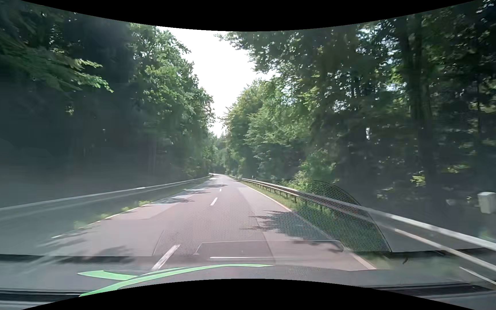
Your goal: Follow the waypoints while adhering to traffic rules and regulations
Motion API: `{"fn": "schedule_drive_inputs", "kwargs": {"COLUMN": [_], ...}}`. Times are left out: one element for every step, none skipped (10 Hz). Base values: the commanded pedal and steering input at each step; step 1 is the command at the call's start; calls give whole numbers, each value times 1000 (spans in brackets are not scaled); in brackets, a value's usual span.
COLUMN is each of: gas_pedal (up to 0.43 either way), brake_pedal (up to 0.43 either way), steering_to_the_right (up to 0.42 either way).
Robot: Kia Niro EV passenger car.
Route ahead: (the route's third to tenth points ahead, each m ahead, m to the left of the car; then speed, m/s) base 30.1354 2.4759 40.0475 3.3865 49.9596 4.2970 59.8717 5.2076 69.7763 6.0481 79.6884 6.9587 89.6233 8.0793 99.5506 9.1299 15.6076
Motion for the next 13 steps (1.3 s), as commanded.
{"fn": "schedule_drive_inputs", "kwargs": {"gas_pedal": [67,67,67,67,67,67,67,67,67,67,67,67,67], "brake_pedal": [0,0,0,0,0,0,0,0,0,0,0,0,0], "steering_to_the_right": [-20,-17,-14,-12,-12,-12,-11,-11,-11,-11,-11,-11,-11]}}
